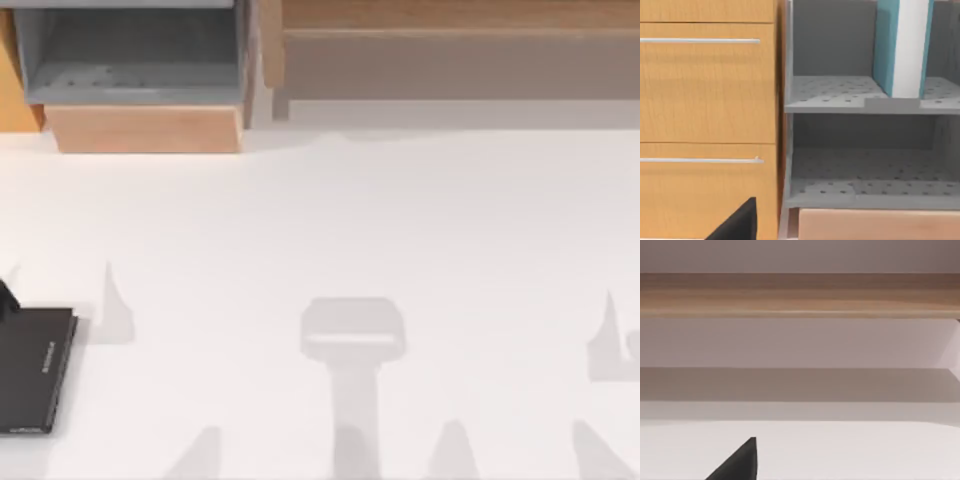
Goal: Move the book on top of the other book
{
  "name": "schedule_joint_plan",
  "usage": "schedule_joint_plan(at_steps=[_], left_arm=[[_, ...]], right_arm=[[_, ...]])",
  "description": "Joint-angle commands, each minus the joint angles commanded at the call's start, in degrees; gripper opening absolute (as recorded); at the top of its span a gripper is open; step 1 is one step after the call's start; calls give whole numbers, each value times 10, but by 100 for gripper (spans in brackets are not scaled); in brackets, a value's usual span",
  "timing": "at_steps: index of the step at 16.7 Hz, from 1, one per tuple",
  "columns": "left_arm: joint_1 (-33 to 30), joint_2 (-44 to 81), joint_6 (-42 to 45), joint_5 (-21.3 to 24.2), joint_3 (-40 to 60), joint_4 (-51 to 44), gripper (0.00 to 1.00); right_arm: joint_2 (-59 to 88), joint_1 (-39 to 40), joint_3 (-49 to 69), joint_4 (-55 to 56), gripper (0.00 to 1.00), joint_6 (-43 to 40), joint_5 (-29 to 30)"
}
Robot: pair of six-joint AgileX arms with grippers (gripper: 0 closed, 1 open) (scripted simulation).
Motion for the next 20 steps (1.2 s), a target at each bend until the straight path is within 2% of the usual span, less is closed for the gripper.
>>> schedule_joint_plan(at_steps=[4, 13, 17, 20], left_arm=[[-27, 201, 0, -23, 140, 72, 100], [-90, 767, -1, -75, 474, 242, 100], [-109, 914, -2, -91, 573, 294, 100], [-117, 963, -2, -97, 612, 314, 100]], right_arm=[[0, 0, 0, 0, 100, 0, 0], [0, 0, 0, 0, 100, 0, 0], [0, 0, 0, 0, 100, 0, 0], [0, 0, 0, 0, 100, 0, 0]])
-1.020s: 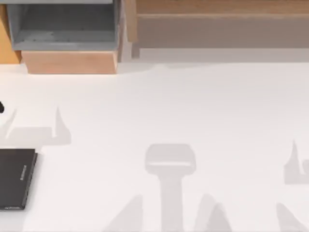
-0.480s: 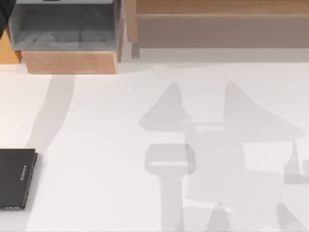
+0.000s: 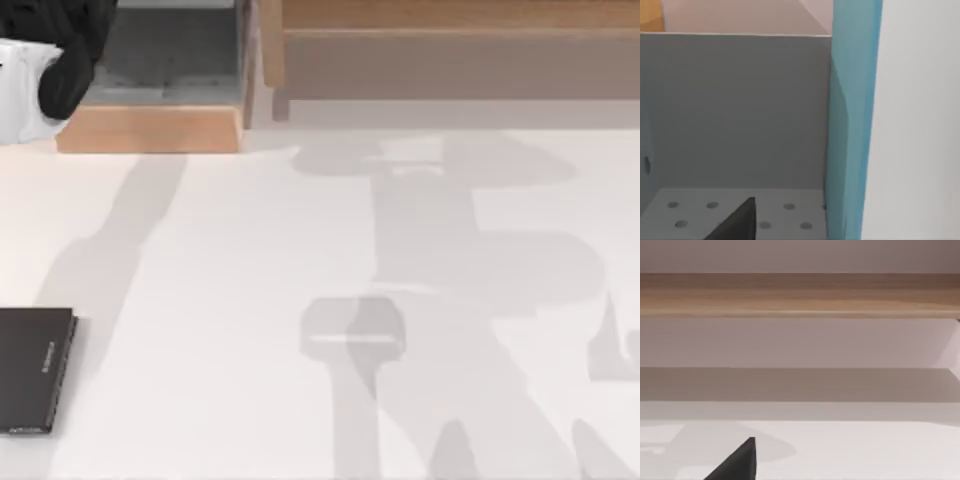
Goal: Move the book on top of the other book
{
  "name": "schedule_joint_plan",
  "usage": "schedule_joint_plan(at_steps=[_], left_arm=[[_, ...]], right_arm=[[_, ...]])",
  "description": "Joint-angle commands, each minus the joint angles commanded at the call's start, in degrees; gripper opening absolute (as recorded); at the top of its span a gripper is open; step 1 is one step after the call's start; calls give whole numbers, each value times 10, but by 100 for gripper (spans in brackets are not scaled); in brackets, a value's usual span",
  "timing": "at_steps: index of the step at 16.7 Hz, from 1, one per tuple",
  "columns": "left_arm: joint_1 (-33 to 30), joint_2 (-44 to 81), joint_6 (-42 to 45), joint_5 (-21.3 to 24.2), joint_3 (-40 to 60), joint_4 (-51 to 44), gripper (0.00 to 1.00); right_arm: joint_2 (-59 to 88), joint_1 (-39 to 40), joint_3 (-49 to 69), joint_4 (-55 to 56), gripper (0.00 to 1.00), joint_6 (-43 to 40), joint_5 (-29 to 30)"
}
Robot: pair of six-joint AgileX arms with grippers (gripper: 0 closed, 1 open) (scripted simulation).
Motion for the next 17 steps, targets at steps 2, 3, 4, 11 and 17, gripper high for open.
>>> schedule_joint_plan(at_steps=[2, 3, 4, 11, 17], left_arm=[[-1, 5, 0, -1, 5, 2, 100], [-1, 5, 0, -1, 5, 2, 100], [-1, 5, 0, -1, 5, 2, 100], [5, 45, 0, 6, 62, -15, 100], [7, 64, 0, 8, 89, -23, 100]], right_arm=[[0, 0, 0, 0, 100, 0, 0], [0, 0, 0, 0, 100, 0, 0], [0, 0, 0, 0, 100, 0, 0], [0, 0, 0, 0, 100, 0, 0], [0, 0, 0, 0, 100, 0, 0]])
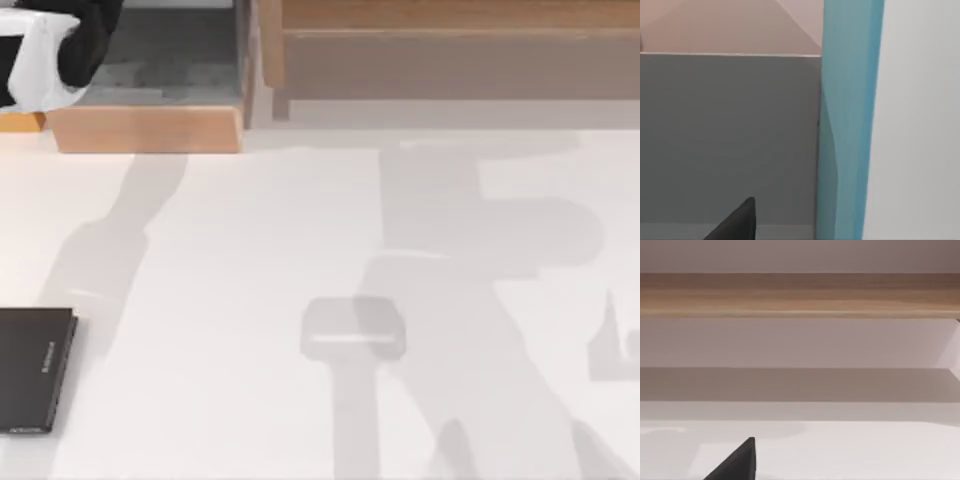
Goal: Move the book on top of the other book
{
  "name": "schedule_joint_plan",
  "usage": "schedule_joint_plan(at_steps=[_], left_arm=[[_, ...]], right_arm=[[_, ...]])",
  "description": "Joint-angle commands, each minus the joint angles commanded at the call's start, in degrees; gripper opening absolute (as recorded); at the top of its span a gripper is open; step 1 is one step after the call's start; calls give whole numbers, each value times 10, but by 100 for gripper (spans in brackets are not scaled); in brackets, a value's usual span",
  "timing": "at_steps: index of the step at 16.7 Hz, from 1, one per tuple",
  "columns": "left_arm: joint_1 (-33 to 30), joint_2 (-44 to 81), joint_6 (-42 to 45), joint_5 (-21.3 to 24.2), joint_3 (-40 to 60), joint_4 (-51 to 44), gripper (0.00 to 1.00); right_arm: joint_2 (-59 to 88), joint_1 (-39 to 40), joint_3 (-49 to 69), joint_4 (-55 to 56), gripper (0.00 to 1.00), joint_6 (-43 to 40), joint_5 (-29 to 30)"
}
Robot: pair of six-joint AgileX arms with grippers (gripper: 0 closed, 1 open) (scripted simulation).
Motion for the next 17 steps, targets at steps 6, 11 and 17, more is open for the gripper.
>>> schedule_joint_plan(at_steps=[6, 11, 17], left_arm=[[0, 0, 0, 0, 0, 0, 55], [0, 0, 0, 0, 0, 0, 17], [0, 0, 0, 0, 0, 0, 0]], right_arm=[[0, 0, 0, 0, 100, 0, 0], [0, 0, 0, 0, 100, 0, 0], [0, 0, 0, 0, 100, 0, 0]])
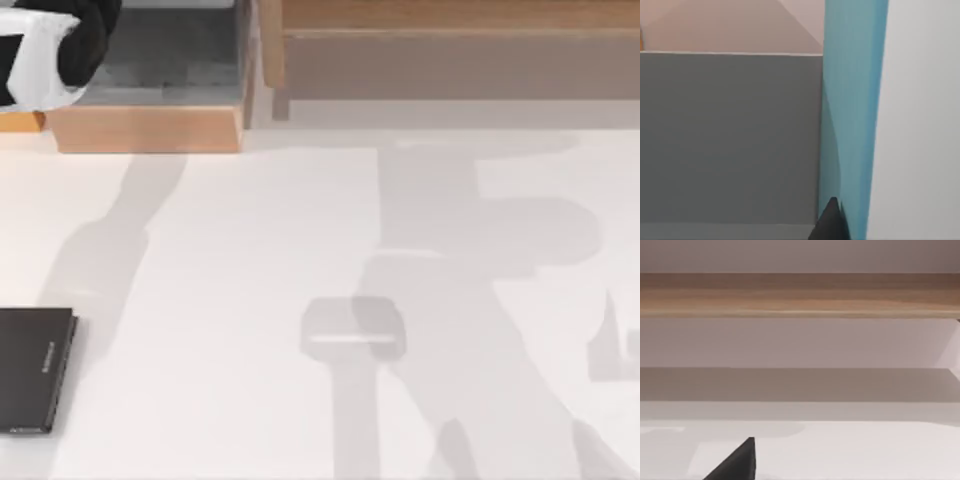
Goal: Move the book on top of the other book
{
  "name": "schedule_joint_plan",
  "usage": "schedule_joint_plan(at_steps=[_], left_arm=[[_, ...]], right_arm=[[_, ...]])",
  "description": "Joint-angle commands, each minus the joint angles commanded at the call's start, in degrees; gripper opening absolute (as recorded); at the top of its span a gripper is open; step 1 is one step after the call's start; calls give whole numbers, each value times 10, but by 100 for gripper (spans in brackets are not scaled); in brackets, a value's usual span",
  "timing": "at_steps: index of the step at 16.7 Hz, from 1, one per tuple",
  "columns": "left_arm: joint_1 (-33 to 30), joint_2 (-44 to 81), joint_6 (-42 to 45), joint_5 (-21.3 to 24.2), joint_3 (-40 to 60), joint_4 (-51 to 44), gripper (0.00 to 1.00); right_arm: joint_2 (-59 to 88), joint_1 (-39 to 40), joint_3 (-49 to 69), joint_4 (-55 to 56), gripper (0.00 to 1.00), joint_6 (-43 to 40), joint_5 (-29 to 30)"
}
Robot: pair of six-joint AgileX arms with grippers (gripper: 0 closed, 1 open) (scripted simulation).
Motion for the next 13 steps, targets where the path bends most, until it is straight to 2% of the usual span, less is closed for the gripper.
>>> schedule_joint_plan(at_steps=[13], left_arm=[[-4, -29, 1, -3, -16, -12, 0]], right_arm=[[0, 0, 0, 0, 100, 0, 0]])
